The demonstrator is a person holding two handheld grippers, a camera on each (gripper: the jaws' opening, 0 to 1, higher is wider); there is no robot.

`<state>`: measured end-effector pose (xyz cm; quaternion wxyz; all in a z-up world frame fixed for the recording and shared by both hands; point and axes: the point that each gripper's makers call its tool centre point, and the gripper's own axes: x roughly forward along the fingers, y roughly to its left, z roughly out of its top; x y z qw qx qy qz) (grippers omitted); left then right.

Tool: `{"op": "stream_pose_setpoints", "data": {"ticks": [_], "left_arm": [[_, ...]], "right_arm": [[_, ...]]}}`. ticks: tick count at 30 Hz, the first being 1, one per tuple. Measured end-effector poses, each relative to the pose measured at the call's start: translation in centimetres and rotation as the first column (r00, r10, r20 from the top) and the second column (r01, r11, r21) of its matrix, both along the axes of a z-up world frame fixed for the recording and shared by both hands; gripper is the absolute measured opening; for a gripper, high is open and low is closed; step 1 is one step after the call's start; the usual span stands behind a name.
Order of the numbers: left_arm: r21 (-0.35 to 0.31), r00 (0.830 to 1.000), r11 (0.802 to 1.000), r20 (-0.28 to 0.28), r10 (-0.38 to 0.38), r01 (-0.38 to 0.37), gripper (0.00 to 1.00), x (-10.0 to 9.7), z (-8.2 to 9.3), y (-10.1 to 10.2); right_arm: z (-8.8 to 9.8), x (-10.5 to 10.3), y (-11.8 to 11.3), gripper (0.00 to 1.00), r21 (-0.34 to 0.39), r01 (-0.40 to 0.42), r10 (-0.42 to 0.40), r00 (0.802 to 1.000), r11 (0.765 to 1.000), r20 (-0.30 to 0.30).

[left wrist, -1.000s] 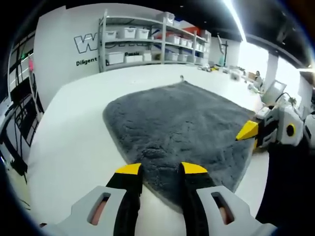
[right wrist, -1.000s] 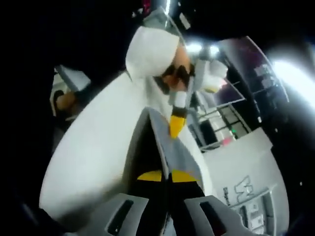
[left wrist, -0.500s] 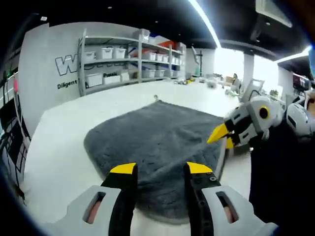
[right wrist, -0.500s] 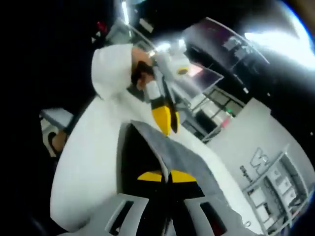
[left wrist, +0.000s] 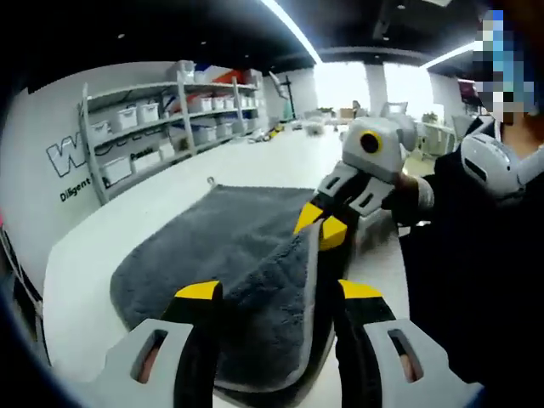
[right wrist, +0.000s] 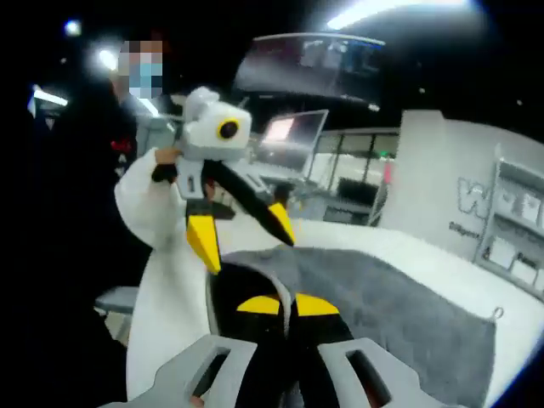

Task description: Open the folded towel by lifting each exposed corner and separating the folded layers until the towel lies flat within the target outline without major curled edges

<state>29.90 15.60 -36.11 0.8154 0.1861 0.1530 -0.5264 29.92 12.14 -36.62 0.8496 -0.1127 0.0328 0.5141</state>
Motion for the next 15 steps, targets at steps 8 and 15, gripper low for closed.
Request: {"op": "stream_pose_setpoints", "data": {"ticks": [8, 15], "left_arm": [[0.025, 0.999, 0.999, -0.015, 0.045, -0.044, 0.45, 1.6, -0.7, -1.3], [0.042, 0.999, 0.999, -0.012, 0.034, -0.033, 0.43, 1.7, -1.1, -2.7]], "right_arm": [[0.7, -0.1, -0.7, 0.00, 0.153, 0.013, 0.017, 0.981, 0.988, -0.192], [2.2, 0.2, -1.4, 0.00, 0.309, 0.027, 0.089, 0.930, 0.951, -0.356]]}}
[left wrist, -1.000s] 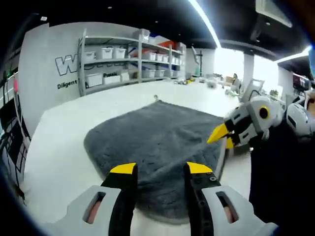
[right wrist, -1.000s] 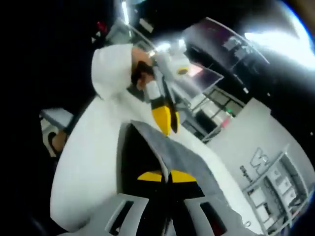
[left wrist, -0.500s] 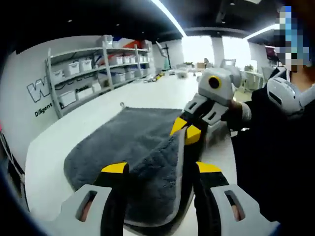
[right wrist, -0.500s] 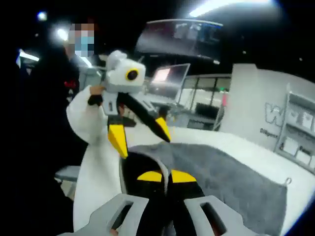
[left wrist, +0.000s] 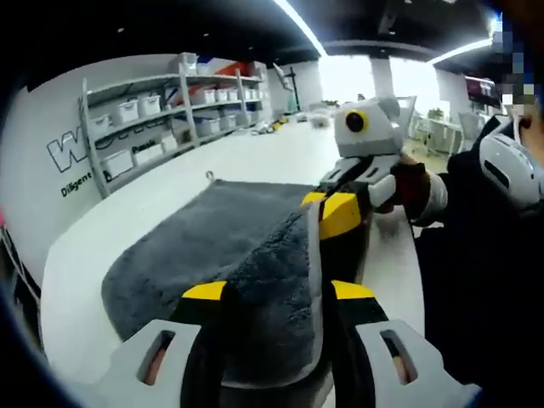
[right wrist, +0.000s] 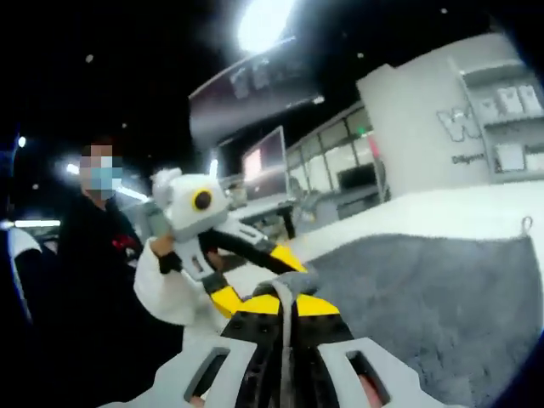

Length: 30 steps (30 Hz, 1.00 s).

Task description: Open the folded towel by lifting each exposed corner and separating the folded layers until the towel lies flat within the target outline without major curled edges

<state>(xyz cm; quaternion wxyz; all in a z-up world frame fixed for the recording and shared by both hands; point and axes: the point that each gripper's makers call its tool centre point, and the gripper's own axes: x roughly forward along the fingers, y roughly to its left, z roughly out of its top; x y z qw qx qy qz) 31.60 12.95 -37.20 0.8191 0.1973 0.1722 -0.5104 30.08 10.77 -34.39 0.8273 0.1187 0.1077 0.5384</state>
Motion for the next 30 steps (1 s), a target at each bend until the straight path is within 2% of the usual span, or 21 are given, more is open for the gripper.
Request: {"op": "stream_pose_setpoints", "data": {"ticks": [5, 10, 14, 17, 22, 27, 30], "left_arm": [[-0.001, 1.000, 1.000, 0.001, 0.020, -0.020, 0.34, 0.3, 0.1, -0.1], [-0.011, 0.998, 0.998, 0.003, 0.061, -0.061, 0.27, 0.9, 0.4, 0.9], [-0.014, 0.994, 0.994, 0.018, 0.112, -0.111, 0.24, 1.5, 0.8, 2.0], [-0.007, 0.988, 0.989, 0.045, 0.149, -0.149, 0.20, 2.1, 1.0, 2.9], [-0.064, 0.983, 0.984, 0.067, 0.174, -0.169, 0.18, 2.5, 2.2, 3.3], [-0.050, 0.981, 0.985, 0.097, 0.171, -0.167, 0.19, 2.5, 2.3, 3.8], [-0.049, 0.980, 0.983, 0.093, 0.178, -0.174, 0.20, 2.7, 2.0, 4.3]], "right_arm": [[0.2, 0.5, -0.6, 0.00, 0.010, 0.010, -0.010, 1.000, 1.000, -0.021], [0.4, 0.5, -1.0, 0.00, -0.008, 0.018, -0.018, 1.000, 1.000, 0.008], [0.7, 0.5, -1.3, 0.00, -0.023, 0.018, -0.017, 0.999, 1.000, 0.032], [0.7, 0.2, -1.4, 0.00, -0.060, 0.012, -0.008, 0.997, 0.998, 0.071], [1.0, -0.3, -1.4, 0.00, -0.100, 0.009, 0.004, 0.991, 0.995, 0.131], [1.1, -0.3, -1.8, 0.00, -0.101, 0.012, 0.002, 0.990, 0.995, 0.142], [1.3, 0.0, -2.0, 0.00, -0.100, 0.017, -0.002, 0.990, 0.995, 0.143]]}}
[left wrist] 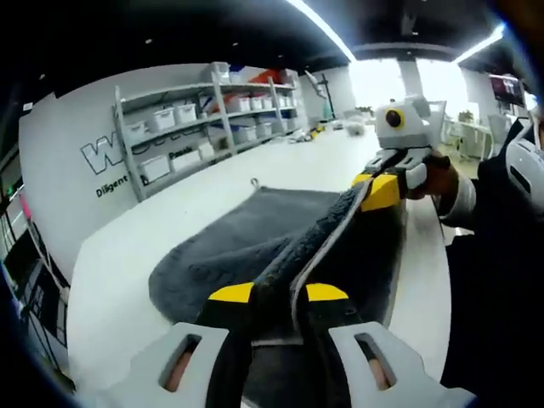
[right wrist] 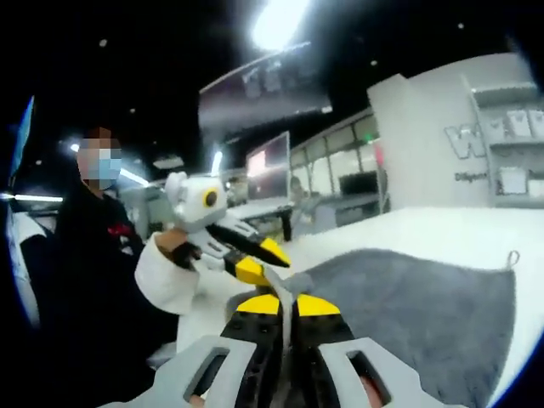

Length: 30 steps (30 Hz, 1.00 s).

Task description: Open the folded towel by lifting each exposed corner and separating the folded layers until the towel lies flat within the target outline without major curled edges

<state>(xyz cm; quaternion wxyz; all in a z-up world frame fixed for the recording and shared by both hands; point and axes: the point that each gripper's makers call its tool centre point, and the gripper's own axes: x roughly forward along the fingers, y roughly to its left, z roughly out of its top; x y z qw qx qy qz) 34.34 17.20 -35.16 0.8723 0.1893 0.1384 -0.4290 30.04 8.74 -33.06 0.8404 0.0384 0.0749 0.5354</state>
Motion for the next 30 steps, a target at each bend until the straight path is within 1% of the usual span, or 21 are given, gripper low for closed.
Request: {"op": "stream_pose_setpoints", "data": {"ticks": [2, 5, 8, 10, 13, 14, 15, 16, 17, 18, 20, 21, 23, 24, 25, 28, 30], "left_arm": [[-0.008, 1.000, 1.000, -0.009, 0.001, -0.001, 0.20, 0.2, -0.2, 0.2], [0.004, 1.000, 1.000, -0.026, -0.002, 0.002, 0.20, 0.1, -0.7, 0.1], [0.015, 0.999, 0.999, -0.041, -0.035, 0.035, 0.20, -0.2, -1.4, -0.5], [0.024, 0.998, 0.999, -0.052, -0.042, 0.043, 0.20, -0.2, -1.8, -0.7], [0.021, 0.996, 0.998, -0.063, -0.061, 0.063, 0.20, -0.5, -1.9, -1.0], [0.025, 0.996, 0.997, -0.058, -0.074, 0.076, 0.18, -0.8, -1.8, -1.2], [0.026, 0.995, 0.996, -0.043, -0.087, 0.088, 0.16, -0.9, -1.6, -1.3], [0.029, 0.996, 0.995, 0.000, -0.094, 0.094, 0.10, -0.8, -1.0, -1.5], [0.016, 0.994, 0.996, 0.066, -0.083, 0.082, 0.05, -0.3, 0.1, -1.7], [-0.004, 0.993, 0.998, 0.103, -0.056, 0.057, 0.02, 0.1, 0.9, -1.7], [-0.040, 0.993, 0.999, 0.119, -0.002, 0.007, 0.02, 0.6, 1.9, -1.7], [-0.056, 0.992, 0.998, 0.129, 0.002, 0.005, 0.02, 0.7, 2.3, -1.9], [-0.056, 0.986, 0.998, 0.167, -0.008, 0.018, 0.02, 0.6, 2.8, -2.1], [-0.054, 0.985, 0.998, 0.172, -0.008, 0.017, 0.02, 0.6, 2.9, -2.1], [-0.054, 0.982, 0.998, 0.189, -0.002, 0.012, 0.02, 0.6, 3.2, -2.1], [-0.064, 0.979, 0.998, 0.203, 0.013, 0.000, 0.02, 0.9, 3.5, -2.0], [-0.052, 0.976, 0.999, 0.215, 0.019, -0.008, 0.02, 1.0, 3.6, -1.9]], "right_arm": [[0.1, 0.2, -0.2, 0.00, 0.002, 0.001, -0.001, 1.000, 1.000, 0.000], [0.1, 0.3, -0.3, 0.00, -0.003, -0.001, 0.001, 1.000, 1.000, 0.003], [0.1, 0.3, -0.5, 0.00, -0.005, 0.001, -0.001, 1.000, 1.000, 0.008], [0.1, 0.4, -0.6, 0.00, -0.008, 0.002, -0.002, 1.000, 1.000, 0.008], [0.2, 0.6, -0.7, 0.00, -0.009, 0.006, -0.006, 1.000, 1.000, 0.017], [0.2, 0.6, -0.7, 0.00, -0.009, 0.007, -0.007, 1.000, 1.000, 0.019], [0.3, 0.7, -0.8, 0.00, -0.008, 0.008, -0.008, 1.000, 1.000, 0.020], [0.3, 0.7, -0.8, 0.00, -0.007, 0.008, -0.008, 1.000, 1.000, 0.022], [0.4, 0.9, -0.9, 0.00, -0.005, 0.016, -0.016, 0.999, 1.000, 0.032], [0.6, 1.0, -1.1, 0.00, -0.008, 0.023, -0.023, 0.998, 1.000, 0.052], [0.6, 1.2, -1.3, 0.00, -0.024, 0.032, -0.030, 0.996, 0.999, 0.083], [0.6, 1.2, -1.3, 0.00, -0.028, 0.034, -0.032, 0.996, 0.999, 0.089], [0.7, 1.4, -1.6, 0.00, -0.033, 0.044, -0.041, 0.994, 0.998, 0.098], [0.8, 1.5, -1.8, 0.00, -0.032, 0.047, -0.043, 0.994, 0.998, 0.099], [0.8, 1.6, -1.9, 0.00, -0.031, 0.049, -0.046, 0.994, 0.998, 0.099], [0.4, 1.9, -1.8, 0.00, -0.052, 0.046, -0.040, 0.994, 0.998, 0.102], [0.3, 2.0, -1.9, 0.00, -0.066, 0.051, -0.043, 0.993, 0.997, 0.114]]}}
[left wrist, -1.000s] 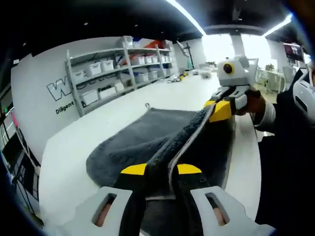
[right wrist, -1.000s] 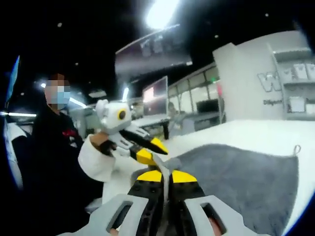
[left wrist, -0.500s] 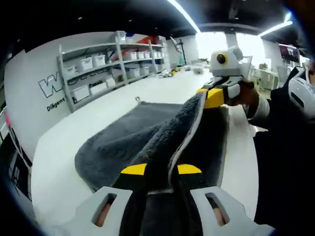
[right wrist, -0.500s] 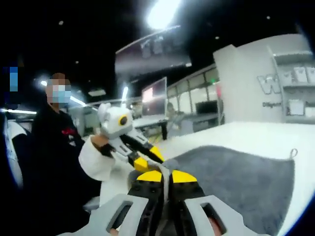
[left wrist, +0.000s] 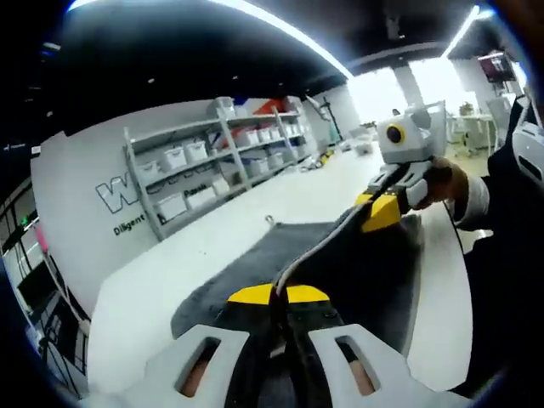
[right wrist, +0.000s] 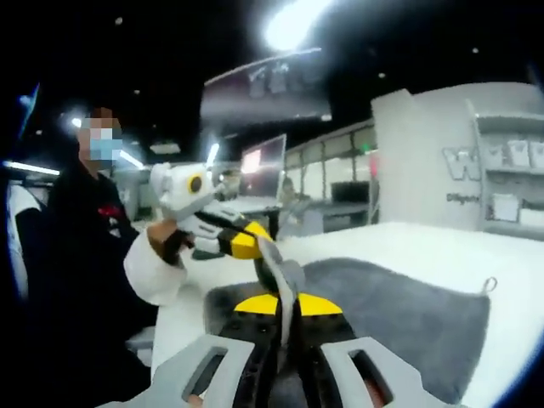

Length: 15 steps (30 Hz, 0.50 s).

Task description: Open the folded towel by lifting each exposed corner and separating the folded layers until the towel lies flat within the target outline without major curled edges

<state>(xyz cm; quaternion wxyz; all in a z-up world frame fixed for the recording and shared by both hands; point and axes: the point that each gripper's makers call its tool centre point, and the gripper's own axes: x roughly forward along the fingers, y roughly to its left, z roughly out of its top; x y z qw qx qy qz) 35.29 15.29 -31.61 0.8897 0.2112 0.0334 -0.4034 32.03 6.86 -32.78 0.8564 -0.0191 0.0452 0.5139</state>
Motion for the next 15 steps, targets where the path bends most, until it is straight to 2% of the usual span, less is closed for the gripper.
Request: {"op": "stream_pose_setpoints", "data": {"ticks": [1, 6, 8, 11, 15], "left_arm": [[0.002, 1.000, 1.000, 0.026, 0.007, -0.007, 0.02, 0.0, 0.4, -0.1], [-0.022, 0.998, 1.000, 0.068, -0.005, 0.007, 0.02, -0.8, 1.9, -1.3], [0.001, 0.997, 0.999, 0.067, -0.035, 0.035, 0.02, -1.3, 1.7, -2.2], [0.036, 0.994, 0.999, 0.098, -0.042, 0.039, 0.02, -1.8, 1.8, -3.3], [0.078, 0.992, 0.996, 0.116, -0.055, 0.046, 0.02, -2.0, 1.6, -4.4]], "right_arm": [[0.0, 0.1, -0.1, 0.01, -0.011, 0.006, -0.006, 1.000, 1.000, 0.012], [0.2, -0.1, -0.3, 0.10, -0.062, 0.040, -0.035, 0.996, 0.997, 0.083], [0.3, 0.0, 0.0, 0.13, -0.102, 0.043, -0.029, 0.990, 0.994, 0.137], [0.8, 0.0, 0.3, 0.14, -0.135, 0.079, -0.048, 0.974, 0.988, 0.220], [0.6, -0.1, 0.6, 0.19, -0.177, 0.094, -0.044, 0.963, 0.980, 0.267]]}}
